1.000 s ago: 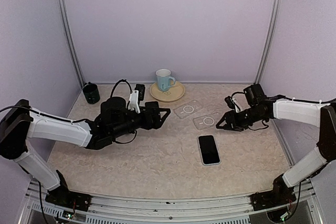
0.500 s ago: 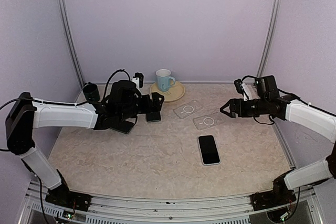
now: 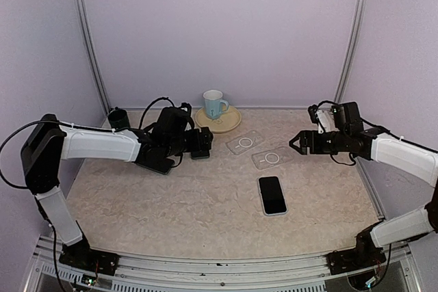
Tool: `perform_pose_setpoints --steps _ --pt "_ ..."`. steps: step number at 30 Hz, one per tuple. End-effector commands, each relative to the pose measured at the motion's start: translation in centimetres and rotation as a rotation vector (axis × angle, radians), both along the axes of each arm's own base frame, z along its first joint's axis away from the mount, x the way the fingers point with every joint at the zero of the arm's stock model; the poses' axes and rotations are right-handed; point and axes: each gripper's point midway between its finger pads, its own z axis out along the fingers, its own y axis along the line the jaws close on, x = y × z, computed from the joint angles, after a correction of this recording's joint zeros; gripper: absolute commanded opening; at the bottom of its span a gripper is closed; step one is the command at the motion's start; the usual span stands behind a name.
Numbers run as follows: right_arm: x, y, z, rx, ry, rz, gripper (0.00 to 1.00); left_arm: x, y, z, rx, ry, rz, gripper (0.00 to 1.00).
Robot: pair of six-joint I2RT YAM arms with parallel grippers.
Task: Put the phone into the phone case
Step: Move the phone to the center of the board.
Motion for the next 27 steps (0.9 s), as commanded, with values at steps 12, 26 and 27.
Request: perform_pose_setpoints --steps 12,26,27 --pt "0.3 2.5 -0.5 -0.006 -0.033 0.064 1.00 0.7 5.2 -4.6 0.087 0.110 0.121 0.99" --pt "2.6 1.6 -4.5 -0.091 0.081 -0.047 0.99 0.0 10.3 -4.0 0.077 0.112 0.230 0.99" --pt "2.8 1.6 -4.9 -0.097 0.089 -0.056 0.99 0.1 10.8 -4.1 0.075 0.114 0.239 0.99"
